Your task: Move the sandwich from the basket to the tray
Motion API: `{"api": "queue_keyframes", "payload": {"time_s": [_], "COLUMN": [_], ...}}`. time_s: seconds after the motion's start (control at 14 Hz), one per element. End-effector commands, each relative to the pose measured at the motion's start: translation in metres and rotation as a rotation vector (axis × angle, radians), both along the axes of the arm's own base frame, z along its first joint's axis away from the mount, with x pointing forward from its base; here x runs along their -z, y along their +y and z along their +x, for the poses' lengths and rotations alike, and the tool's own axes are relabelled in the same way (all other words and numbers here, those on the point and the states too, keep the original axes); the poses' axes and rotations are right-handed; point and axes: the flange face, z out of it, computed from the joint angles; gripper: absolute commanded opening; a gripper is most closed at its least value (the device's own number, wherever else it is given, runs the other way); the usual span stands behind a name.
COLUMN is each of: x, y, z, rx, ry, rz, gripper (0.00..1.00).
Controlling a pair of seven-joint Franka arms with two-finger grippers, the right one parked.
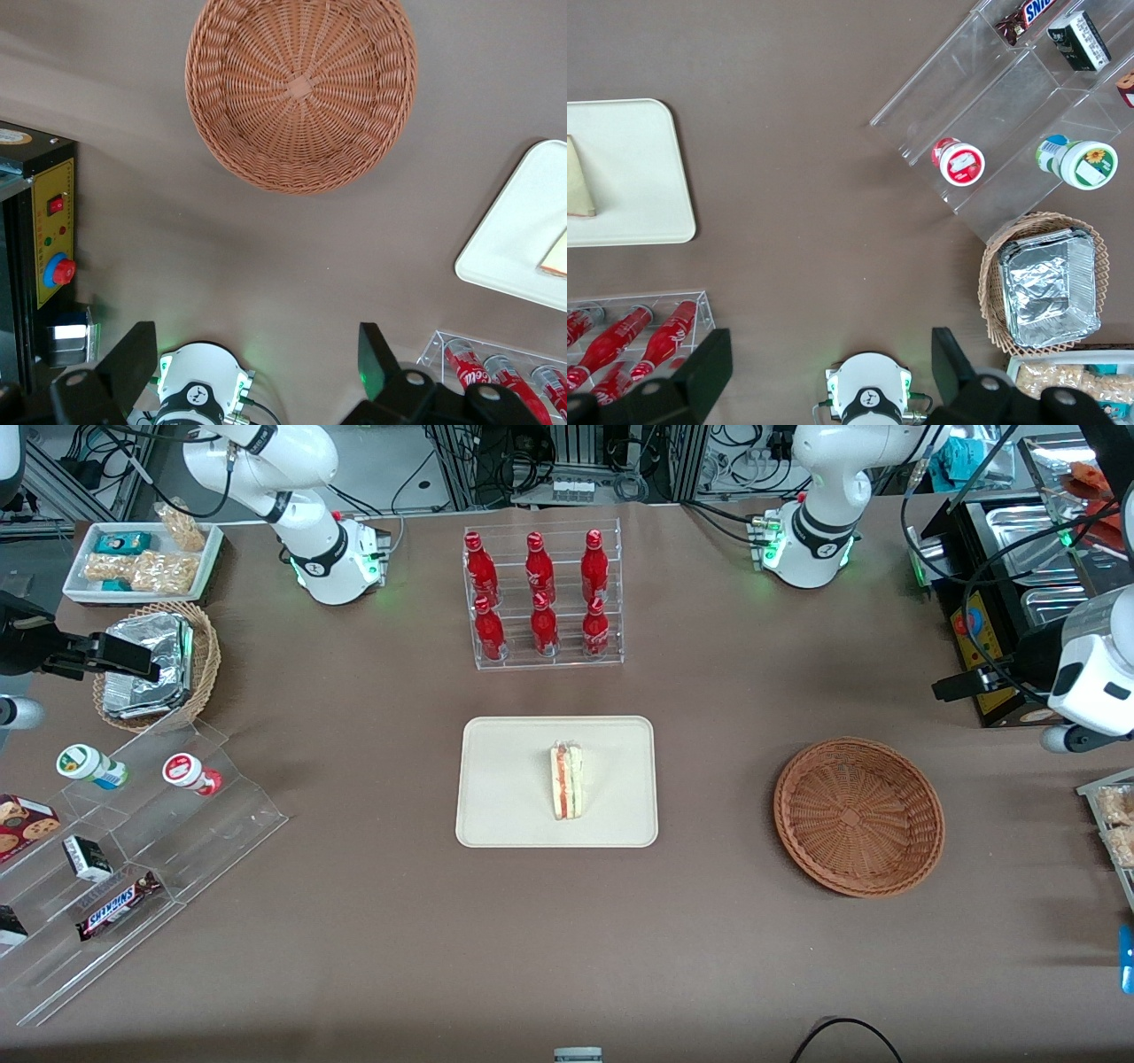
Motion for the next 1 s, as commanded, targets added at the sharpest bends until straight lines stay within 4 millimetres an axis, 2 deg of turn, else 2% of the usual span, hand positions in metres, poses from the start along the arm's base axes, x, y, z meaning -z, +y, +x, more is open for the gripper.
{"api": "queue_keyframes", "payload": {"time_s": [0.0, 0.07, 0.14, 0.29, 0.43, 0.5, 0.93], "x": [-0.012, -0.016, -0.032, -0.046, -0.042, -0.041, -0.052], "y": [-0.009, -0.016, -0.022, -0.023, -0.025, -0.034, -0.041], "z": [-0.014, -0.015, -0.022, -0.027, -0.021, -0.019, -0.014], "rx": [0.006, 0.022, 0.029, 0.028, 0.034, 0.059, 0.077], "ry": [-0.021, -0.033, -0.067, -0.094, -0.113, -0.124, -0.152], "rz": [0.017, 0.022, 0.023, 0.017, 0.028, 0.06, 0.071], "gripper": [1.0, 1.0, 1.0, 1.0, 1.0, 1.0, 1.0]}}
